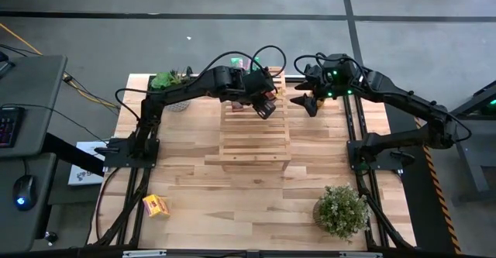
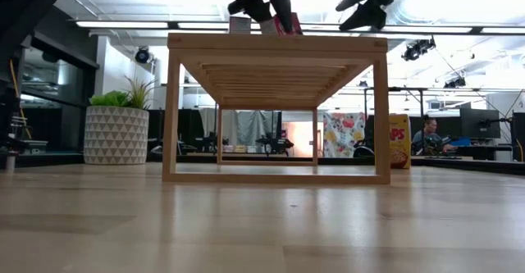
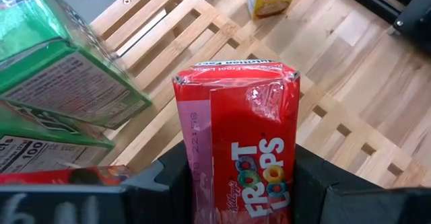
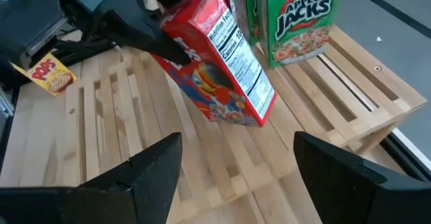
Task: Stack cereal on shelf
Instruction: Put the red cereal box on the shelf and align with the other red cereal box
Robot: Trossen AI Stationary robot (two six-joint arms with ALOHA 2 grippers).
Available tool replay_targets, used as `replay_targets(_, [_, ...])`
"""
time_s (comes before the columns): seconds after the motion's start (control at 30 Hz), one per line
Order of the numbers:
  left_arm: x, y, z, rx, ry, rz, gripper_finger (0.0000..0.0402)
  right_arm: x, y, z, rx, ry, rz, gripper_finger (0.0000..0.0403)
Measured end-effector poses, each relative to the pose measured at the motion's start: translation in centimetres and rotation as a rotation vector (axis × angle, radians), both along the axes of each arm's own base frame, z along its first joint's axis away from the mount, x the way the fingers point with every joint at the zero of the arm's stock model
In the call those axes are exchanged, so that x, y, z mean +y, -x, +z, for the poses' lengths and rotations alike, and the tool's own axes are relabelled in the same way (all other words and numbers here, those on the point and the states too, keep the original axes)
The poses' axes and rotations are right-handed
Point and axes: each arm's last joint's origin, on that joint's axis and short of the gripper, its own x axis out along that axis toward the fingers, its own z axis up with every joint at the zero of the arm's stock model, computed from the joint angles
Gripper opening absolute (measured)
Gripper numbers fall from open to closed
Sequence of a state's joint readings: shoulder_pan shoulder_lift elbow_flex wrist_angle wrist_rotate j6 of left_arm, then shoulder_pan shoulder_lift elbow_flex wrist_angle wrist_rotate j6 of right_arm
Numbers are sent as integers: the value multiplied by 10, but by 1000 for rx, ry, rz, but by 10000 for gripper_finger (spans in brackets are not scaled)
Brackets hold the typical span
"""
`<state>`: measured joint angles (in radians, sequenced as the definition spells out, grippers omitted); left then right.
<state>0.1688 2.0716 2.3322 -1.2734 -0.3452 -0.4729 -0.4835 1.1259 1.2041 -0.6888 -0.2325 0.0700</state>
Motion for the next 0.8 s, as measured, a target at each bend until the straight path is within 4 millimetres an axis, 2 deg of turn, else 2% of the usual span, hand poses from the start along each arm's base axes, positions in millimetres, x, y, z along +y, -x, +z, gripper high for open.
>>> replay_targets(0.2, [2,0,3,-8,-36,1,162,0,0,1,-7,1,3,277])
replay_targets(0.57, [4,2,13,-65,-63,-4,223,0,0,0,-6,-2,1,277])
replay_targets(0.8, [4,3,15,-75,-63,-4,234,0,0,0,-6,-2,1,277])
